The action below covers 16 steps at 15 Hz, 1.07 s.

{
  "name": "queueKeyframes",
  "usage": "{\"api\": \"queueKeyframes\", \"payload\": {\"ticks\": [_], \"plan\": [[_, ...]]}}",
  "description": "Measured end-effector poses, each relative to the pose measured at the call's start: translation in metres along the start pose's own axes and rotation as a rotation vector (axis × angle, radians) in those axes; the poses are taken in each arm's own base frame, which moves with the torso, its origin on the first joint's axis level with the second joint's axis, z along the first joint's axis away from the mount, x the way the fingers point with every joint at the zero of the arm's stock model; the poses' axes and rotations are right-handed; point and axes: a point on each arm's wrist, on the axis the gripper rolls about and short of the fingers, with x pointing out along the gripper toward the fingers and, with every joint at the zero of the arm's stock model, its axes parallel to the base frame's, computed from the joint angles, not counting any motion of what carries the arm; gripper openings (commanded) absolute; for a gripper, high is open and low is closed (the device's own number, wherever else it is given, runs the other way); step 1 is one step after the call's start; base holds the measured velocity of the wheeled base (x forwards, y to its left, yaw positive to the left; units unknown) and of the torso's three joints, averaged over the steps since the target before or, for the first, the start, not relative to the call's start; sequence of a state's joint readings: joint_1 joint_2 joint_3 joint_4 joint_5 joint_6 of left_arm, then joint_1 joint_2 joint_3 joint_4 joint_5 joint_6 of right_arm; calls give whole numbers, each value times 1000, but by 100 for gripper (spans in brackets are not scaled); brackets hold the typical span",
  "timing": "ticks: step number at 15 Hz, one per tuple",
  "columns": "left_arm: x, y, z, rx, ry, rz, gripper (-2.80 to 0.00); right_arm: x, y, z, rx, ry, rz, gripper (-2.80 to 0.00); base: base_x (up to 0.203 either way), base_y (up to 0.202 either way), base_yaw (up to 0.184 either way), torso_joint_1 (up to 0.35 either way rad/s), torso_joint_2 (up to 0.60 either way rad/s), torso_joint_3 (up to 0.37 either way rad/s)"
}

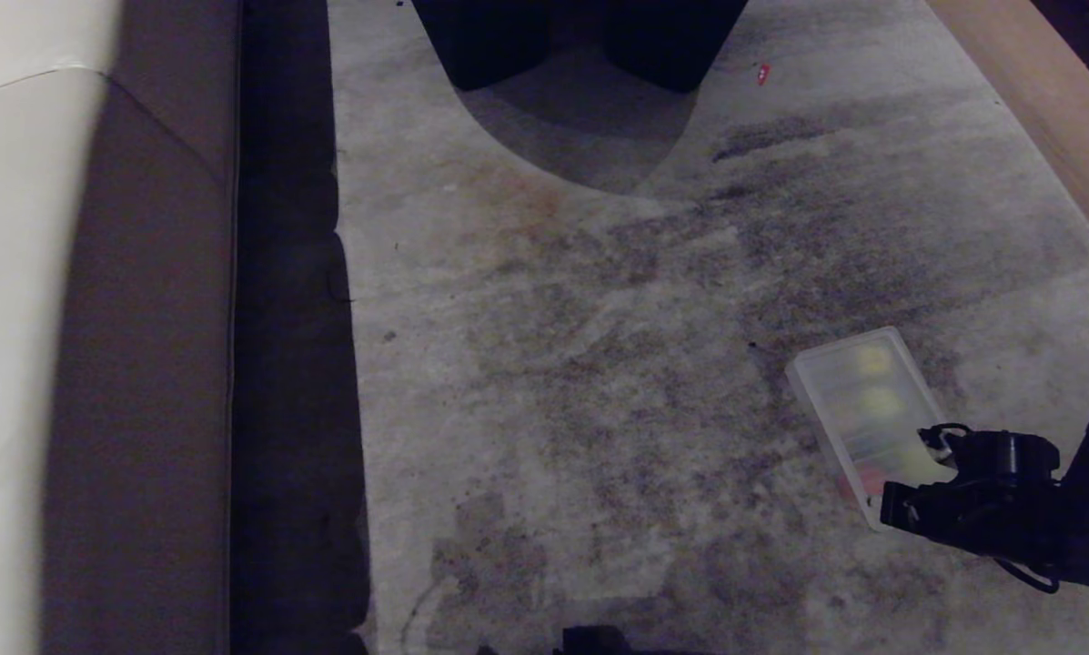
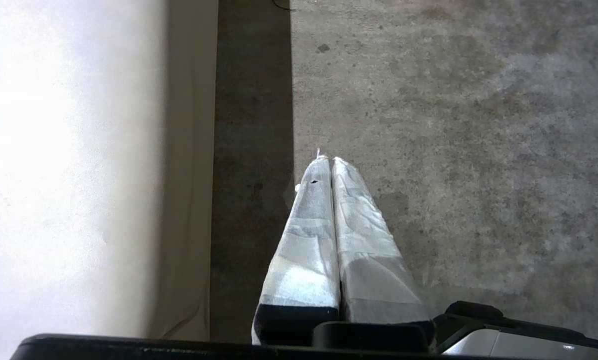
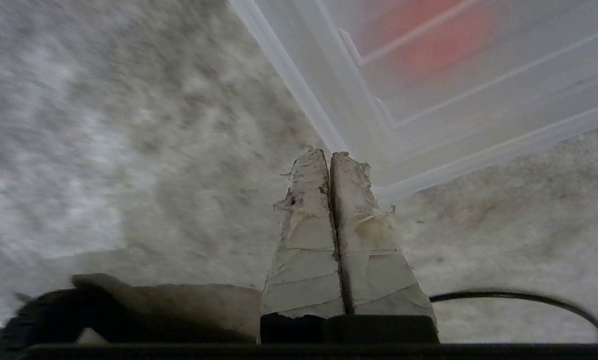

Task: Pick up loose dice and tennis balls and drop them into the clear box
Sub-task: Close the lid

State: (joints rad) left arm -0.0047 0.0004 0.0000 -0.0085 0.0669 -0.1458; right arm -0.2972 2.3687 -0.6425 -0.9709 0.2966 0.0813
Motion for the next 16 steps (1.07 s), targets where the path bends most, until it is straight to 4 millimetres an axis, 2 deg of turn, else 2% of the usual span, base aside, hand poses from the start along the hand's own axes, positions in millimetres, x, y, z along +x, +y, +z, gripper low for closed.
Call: {"api": "queueKeyframes", "payload": {"ticks": [7, 16], "plan": [[0, 0, 0, 0, 0, -1, -280, 15, -4, -2, -31, 35, 34, -280, 0, 0, 0, 0, 0, 0], [0, 0, 0, 0, 0, 0, -280, 26, -10, 7, -50, -6, 19, -280, 0, 0, 0, 0, 0, 0]]}}
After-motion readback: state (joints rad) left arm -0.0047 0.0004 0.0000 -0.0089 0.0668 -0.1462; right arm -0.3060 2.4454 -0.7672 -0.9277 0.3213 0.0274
